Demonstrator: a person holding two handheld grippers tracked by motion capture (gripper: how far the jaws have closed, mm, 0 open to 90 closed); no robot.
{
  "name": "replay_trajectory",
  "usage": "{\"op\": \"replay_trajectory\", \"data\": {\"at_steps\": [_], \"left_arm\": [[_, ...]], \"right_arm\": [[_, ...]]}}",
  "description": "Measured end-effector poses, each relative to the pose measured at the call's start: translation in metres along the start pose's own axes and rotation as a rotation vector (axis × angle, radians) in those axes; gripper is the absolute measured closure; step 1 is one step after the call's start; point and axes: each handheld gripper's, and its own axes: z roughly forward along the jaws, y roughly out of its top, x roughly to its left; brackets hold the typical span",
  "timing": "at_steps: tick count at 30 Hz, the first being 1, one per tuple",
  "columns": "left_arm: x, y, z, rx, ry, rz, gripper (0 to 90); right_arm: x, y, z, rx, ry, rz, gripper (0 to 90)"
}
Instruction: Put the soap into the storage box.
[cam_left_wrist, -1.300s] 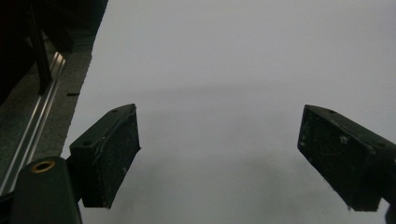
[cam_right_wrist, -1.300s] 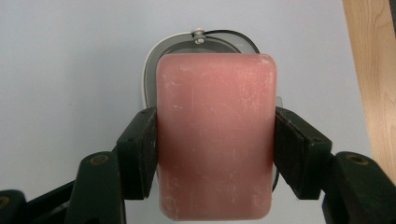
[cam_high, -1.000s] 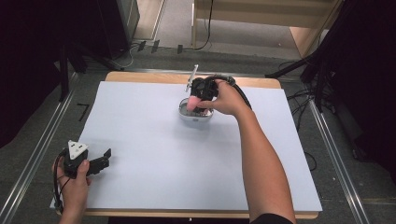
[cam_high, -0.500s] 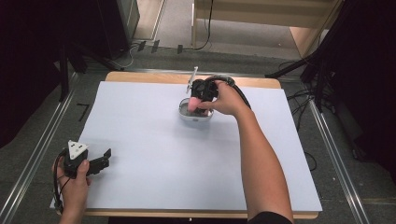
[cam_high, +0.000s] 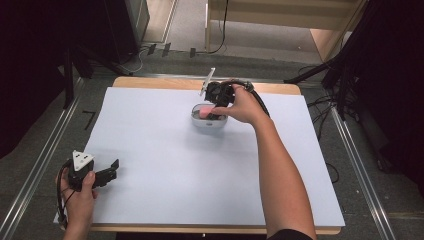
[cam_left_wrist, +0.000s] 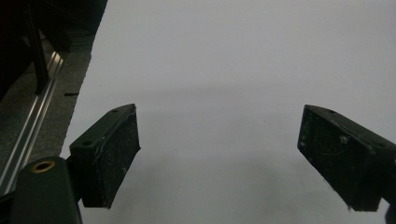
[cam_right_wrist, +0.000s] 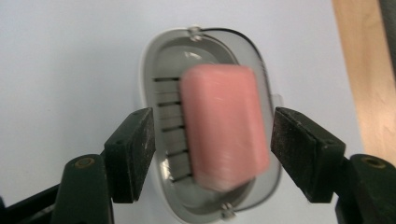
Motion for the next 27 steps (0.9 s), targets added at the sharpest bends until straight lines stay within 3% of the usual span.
{"op": "replay_trajectory", "data": {"at_steps": [7, 16, 23, 27], "left_arm": [[0.0, 0.0, 0.0, 0.002, 0.001, 0.001, 13.6], [-0.001, 0.0, 0.0, 0.006, 0.005, 0.005, 13.6], [-0.001, 0.0, 0.0, 0.002, 0.005, 0.01, 13.6], [-0.001, 0.0, 0.0, 0.002, 0.005, 0.01, 13.6]], "right_arm": [[0.003, -0.016, -0.01, -0.084, 0.022, 0.12, 28.1], [0.014, -0.051, -0.016, -0.2, 0.039, 0.245, 18.6], [0.023, -0.072, -0.023, -0.27, 0.052, 0.293, 13.9], [0.03, -0.08, -0.025, -0.295, 0.017, 0.297, 13.9]]}}
